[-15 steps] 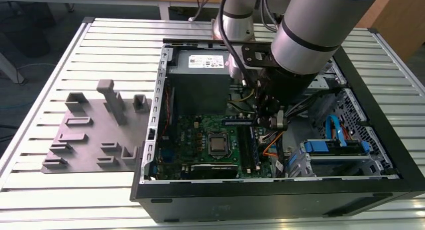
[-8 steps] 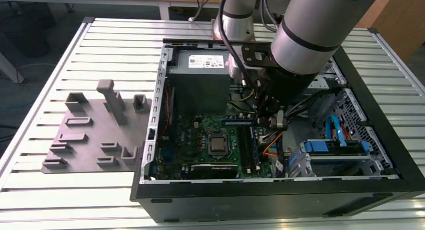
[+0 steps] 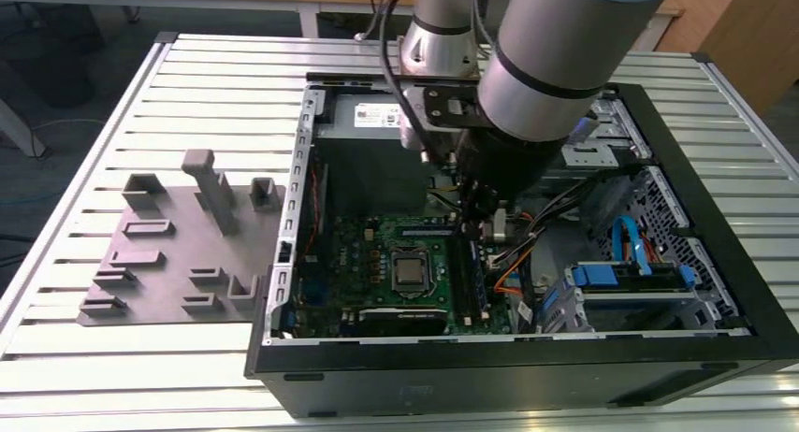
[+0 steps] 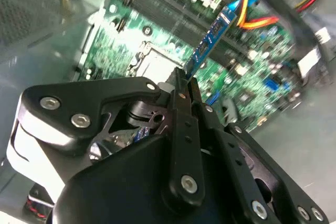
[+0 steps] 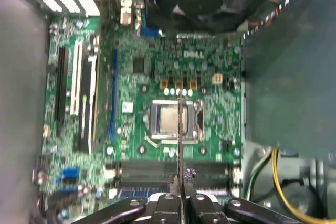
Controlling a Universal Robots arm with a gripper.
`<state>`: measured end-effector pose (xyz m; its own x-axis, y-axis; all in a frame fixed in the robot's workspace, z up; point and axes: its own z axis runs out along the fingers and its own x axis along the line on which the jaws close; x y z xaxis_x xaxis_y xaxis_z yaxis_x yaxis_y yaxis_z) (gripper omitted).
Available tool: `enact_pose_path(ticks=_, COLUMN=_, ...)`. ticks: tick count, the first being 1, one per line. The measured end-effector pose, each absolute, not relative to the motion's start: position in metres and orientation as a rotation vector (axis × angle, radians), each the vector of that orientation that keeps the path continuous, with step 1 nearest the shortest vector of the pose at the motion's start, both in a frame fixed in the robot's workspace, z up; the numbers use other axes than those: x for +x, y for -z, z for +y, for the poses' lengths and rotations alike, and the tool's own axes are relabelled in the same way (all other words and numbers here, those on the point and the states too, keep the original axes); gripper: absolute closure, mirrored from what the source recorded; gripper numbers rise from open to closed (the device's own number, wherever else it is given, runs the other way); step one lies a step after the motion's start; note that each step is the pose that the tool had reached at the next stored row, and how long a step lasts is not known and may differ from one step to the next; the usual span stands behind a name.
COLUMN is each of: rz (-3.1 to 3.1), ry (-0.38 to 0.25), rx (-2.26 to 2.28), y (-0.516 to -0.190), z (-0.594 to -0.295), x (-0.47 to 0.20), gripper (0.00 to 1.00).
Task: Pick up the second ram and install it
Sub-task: 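Insert the second ram into the second slot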
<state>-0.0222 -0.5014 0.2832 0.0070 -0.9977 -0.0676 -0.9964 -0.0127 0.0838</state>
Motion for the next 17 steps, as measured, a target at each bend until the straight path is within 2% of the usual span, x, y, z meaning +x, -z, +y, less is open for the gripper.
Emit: enact_pose_path(ticks=17, rz=-2.232, ry=0.168, rx=2.189, y=-0.2824, z=-0.5014, x=-0.0289, gripper=0.89)
